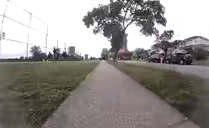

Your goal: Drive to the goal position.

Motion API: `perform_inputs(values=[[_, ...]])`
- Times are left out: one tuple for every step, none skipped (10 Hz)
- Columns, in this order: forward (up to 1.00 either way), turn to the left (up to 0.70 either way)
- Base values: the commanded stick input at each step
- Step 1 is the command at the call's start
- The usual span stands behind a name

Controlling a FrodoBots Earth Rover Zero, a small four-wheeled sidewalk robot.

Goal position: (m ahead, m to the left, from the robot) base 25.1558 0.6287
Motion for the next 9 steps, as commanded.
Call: perform_inputs(values=[[0.7, 0.0], [0.7, 0.0], [0.7, 0.0], [0.7, 0.0], [0.7, 0.0], [0.7, 0.26], [0.7, 0.17], [0.7, 0.0], [0.7, 0.0]])
